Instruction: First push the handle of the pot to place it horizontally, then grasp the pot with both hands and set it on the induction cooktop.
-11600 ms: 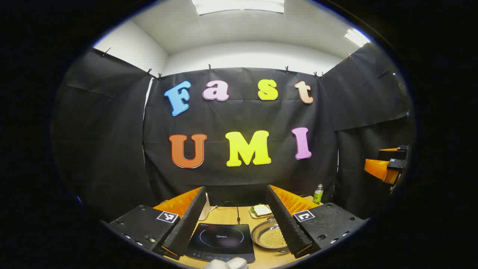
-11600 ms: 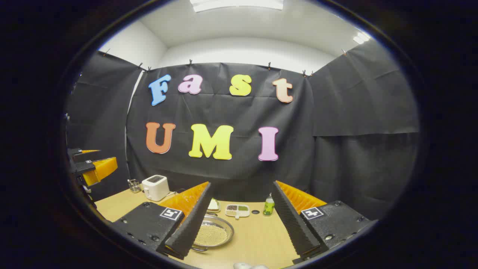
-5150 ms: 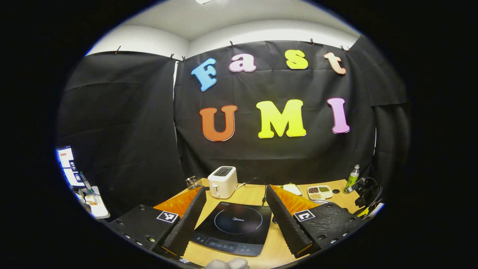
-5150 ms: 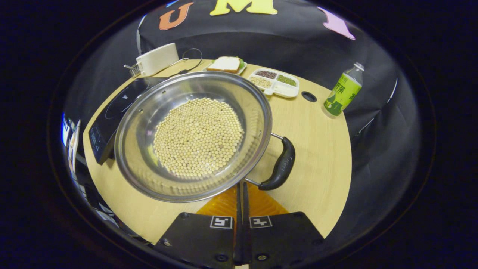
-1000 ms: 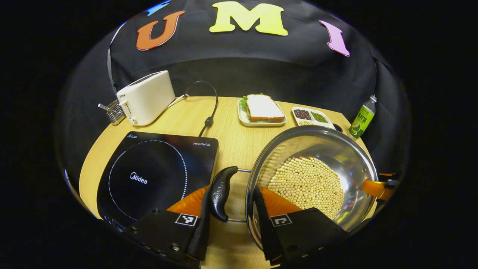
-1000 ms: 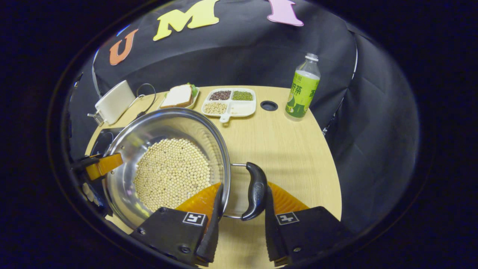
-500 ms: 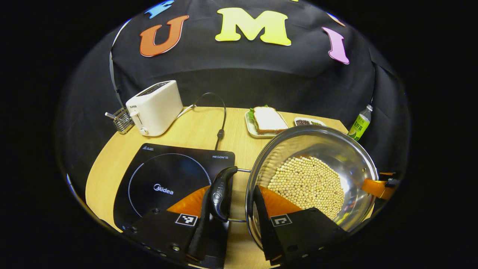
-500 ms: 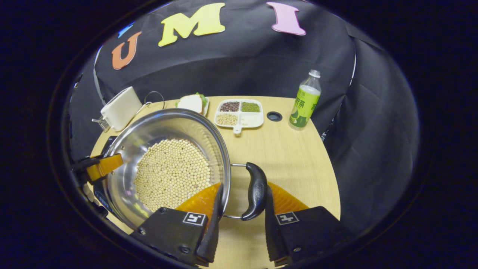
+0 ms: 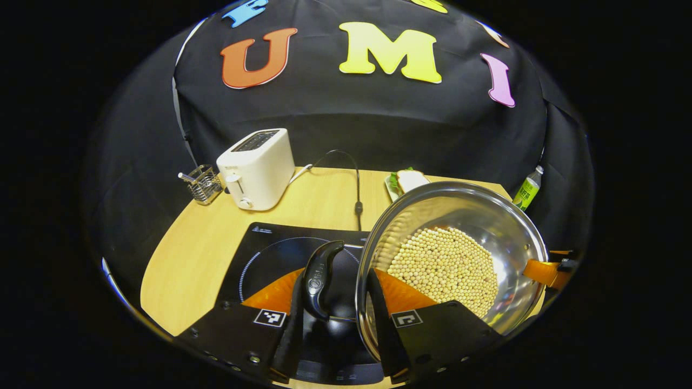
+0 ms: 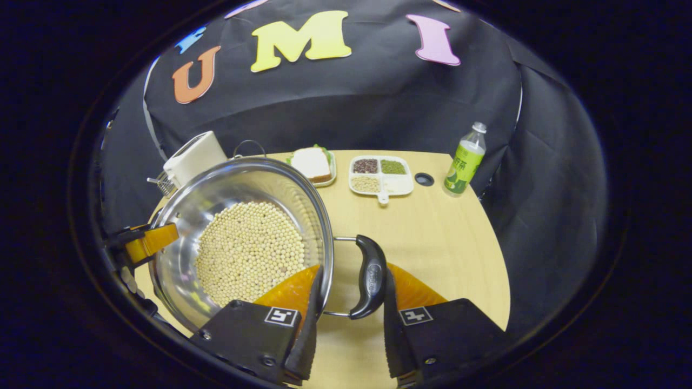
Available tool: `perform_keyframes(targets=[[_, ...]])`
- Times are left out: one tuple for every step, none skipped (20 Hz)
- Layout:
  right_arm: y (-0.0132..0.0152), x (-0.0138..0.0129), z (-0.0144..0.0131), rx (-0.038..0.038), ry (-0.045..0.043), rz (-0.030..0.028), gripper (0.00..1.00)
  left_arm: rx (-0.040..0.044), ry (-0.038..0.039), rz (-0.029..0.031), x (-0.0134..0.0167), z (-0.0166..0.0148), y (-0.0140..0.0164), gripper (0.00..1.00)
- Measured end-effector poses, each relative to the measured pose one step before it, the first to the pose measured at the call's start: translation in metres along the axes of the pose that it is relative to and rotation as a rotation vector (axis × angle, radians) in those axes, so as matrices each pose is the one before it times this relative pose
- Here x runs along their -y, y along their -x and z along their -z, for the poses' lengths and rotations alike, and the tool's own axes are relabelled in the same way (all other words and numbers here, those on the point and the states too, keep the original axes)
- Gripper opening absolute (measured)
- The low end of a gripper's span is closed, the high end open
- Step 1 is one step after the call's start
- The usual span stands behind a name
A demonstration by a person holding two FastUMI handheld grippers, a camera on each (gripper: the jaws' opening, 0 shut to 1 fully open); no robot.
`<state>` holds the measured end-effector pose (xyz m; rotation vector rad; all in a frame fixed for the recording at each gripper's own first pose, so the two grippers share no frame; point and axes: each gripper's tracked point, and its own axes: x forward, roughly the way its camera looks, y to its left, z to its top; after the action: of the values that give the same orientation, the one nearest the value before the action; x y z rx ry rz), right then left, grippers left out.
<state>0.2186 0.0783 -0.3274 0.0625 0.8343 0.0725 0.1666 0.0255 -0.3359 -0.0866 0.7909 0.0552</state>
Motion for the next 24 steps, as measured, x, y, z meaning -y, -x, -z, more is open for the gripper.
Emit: perform_keyframes(targets=[[0.00004,-0.00962,0.00008,-0.00253,0.00087,-0.00280,0.52,-0.00233,-0.00081,-0.00441,-0.01000,-0.00029,0.00085,0.55],[-0.00042,-0.00984,0.00007,0.00066,0.00087,-0.00184,0.52,0.00139,-0.00164,-0.00290,-0.00963,-0.00032,0.00127,0.55],[0.00065,-0.00970,0.00059,-0.00102,-0.00110,-0.00207,0.52,-0.00168,0.00264,-0.00390,-0.00945,-0.00019,0.00044,0.55],[-0.00059,-0.00930,0.00096,-0.00434,-0.00252,-0.00197,0.52,0.00127,0.00343,-0.00385,-0.00925,-0.00108,0.00003,0.55],[-0.00199,-0.00993,0.00067,-0.00380,0.00010,-0.00212,0.52,0.00071,0.00350,-0.00419,-0.00827,-0.00045,0.00143,0.55],[0.00011,-0.00885,-0.00049,-0.00029,0.00483,-0.00052,0.52,-0.00196,0.00213,-0.00373,-0.00868,-0.00016,-0.00194,0.55],[-0.00117,-0.00829,-0.00009,-0.00225,0.00554,-0.00024,0.52,-0.00288,0.00175,-0.00003,-0.00839,0.00078,-0.00109,0.55],[-0.00165,-0.00863,-0.00015,-0.00247,0.00387,-0.00207,0.52,-0.00263,0.00185,-0.00043,-0.00741,0.00048,0.00011,0.55],[-0.00140,-0.00802,-0.00062,-0.00172,-0.00501,0.00002,0.52,-0.00171,-0.00064,-0.00006,-0.00934,0.00055,-0.00234,0.55],[-0.00148,-0.00784,0.00127,-0.00602,0.00159,-0.00237,0.52,0.00125,-0.00339,-0.00290,-0.00916,-0.00025,-0.00195,0.55],[-0.00142,-0.00826,0.00023,-0.00163,-0.00622,0.00040,0.52,-0.00377,-0.00034,-0.00127,-0.00775,0.00105,-0.00403,0.55],[-0.00272,-0.00942,0.00221,-0.00457,0.00124,-0.00142,0.52,0.00026,-0.00127,-0.00146,-0.00807,-0.00063,-0.00239,0.55],[-0.00275,-0.00787,0.00132,-0.00397,-0.00239,-0.00187,0.52,-0.00305,-0.00218,-0.00095,-0.00755,0.00127,-0.00289,0.55],[-0.00307,-0.00672,0.00192,-0.00524,-0.00114,-0.00072,0.52,-0.00698,-0.00134,-0.00223,-0.00814,0.00062,-0.00201,0.55],[-0.00194,-0.00717,0.00103,-0.00275,-0.00735,-0.00032,0.52,-0.00283,-0.00096,-0.00260,-0.00737,0.00101,-0.00282,0.56],[-0.00459,-0.00628,0.00218,-0.00760,0.00683,-0.00316,0.52,-0.00513,-0.00408,-0.00289,-0.00684,0.00115,-0.00236,0.56],[-0.00361,-0.00555,0.00017,-0.00160,-0.00192,-0.00156,0.52,-0.00299,0.00173,-0.00238,-0.00406,0.00199,-0.00230,0.55],[-0.00223,-0.00653,0.00164,-0.00188,0.00116,-0.00334,0.52,0.00280,-0.00074,-0.00247,-0.00436,0.00003,-0.00066,0.55],[-0.00229,-0.00470,0.00056,-0.00429,0.00416,-0.00088,0.52,-0.00096,0.00272,-0.00287,-0.00490,0.00127,-0.00225,0.56],[-0.00270,-0.00254,0.00098,0.00153,0.00090,0.00295,0.52,-0.00581,0.00245,-0.00043,-0.00517,0.00288,-0.00383,0.56],[-0.00234,-0.00267,0.00123,-0.00309,-0.00001,0.00161,0.52,-0.00147,0.00576,-0.00139,-0.00366,0.00158,-0.00355,0.55],[-0.00259,-0.00263,0.00221,-0.00335,-0.00637,0.00217,0.52,-0.00485,0.00172,0.00066,-0.00289,0.00241,-0.00335,0.55],[-0.00280,-0.00260,0.00195,-0.00235,-0.00658,0.00245,0.52,-0.00110,-0.00566,0.00059,-0.00185,0.00060,-0.00260,0.55],[-0.00291,-0.00181,0.00243,-0.00871,-0.00749,0.00281,0.52,-0.00134,-0.00887,-0.00173,-0.00143,-0.00036,-0.00236,0.56]])
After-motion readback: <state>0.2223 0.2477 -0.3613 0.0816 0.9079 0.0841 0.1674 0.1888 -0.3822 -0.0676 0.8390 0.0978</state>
